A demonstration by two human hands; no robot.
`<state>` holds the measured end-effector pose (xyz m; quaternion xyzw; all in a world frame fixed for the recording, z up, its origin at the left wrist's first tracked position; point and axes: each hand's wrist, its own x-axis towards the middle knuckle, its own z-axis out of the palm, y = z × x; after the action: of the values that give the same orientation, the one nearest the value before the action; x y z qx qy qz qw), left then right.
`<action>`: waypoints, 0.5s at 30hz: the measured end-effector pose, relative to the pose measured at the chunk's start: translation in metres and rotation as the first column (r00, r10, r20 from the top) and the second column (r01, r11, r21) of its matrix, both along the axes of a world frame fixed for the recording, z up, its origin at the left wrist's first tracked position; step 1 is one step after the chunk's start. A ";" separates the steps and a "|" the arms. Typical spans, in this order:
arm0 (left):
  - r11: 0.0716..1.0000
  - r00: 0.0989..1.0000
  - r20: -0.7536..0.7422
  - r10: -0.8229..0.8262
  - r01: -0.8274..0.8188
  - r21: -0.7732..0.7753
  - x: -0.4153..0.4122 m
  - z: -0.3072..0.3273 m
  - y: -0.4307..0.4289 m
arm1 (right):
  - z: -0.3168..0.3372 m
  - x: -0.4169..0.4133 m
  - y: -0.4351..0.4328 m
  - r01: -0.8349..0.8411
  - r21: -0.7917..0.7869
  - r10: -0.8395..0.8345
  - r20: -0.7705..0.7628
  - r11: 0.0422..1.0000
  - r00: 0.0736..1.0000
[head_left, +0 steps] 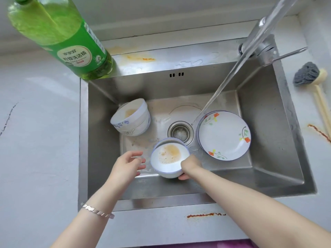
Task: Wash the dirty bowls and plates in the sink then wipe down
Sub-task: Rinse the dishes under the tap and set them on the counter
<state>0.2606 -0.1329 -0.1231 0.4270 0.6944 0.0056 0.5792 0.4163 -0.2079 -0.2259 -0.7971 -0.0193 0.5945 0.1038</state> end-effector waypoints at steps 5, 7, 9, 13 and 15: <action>0.998 0.999 0.001 0.038 -0.038 -0.045 -0.005 0.001 -0.003 | 0.042 0.017 -0.001 0.047 0.129 -0.043 -0.029 0.991 0.999; 0.989 0.992 0.090 0.085 -0.073 -0.130 0.001 0.005 -0.008 | 0.065 0.025 0.002 0.090 0.197 -0.078 -0.067 0.976 0.995; 0.966 0.961 0.221 0.166 -0.113 -0.234 0.012 0.014 -0.010 | 0.092 0.031 0.007 0.122 0.267 -0.086 -0.144 0.956 0.986; 0.958 0.887 0.366 0.283 -0.242 -0.153 0.031 0.032 -0.009 | 0.138 0.037 0.016 0.098 0.419 -0.002 -0.223 0.903 0.975; 0.957 0.885 0.368 0.286 -0.286 -0.055 0.039 0.040 -0.003 | 0.148 0.040 0.020 0.062 0.449 0.061 -0.254 0.891 0.965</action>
<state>0.2992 -0.1360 -0.0828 0.3116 0.6273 0.1721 0.6927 0.4560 -0.1882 -0.0774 -0.6655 -0.1431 0.6733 0.2886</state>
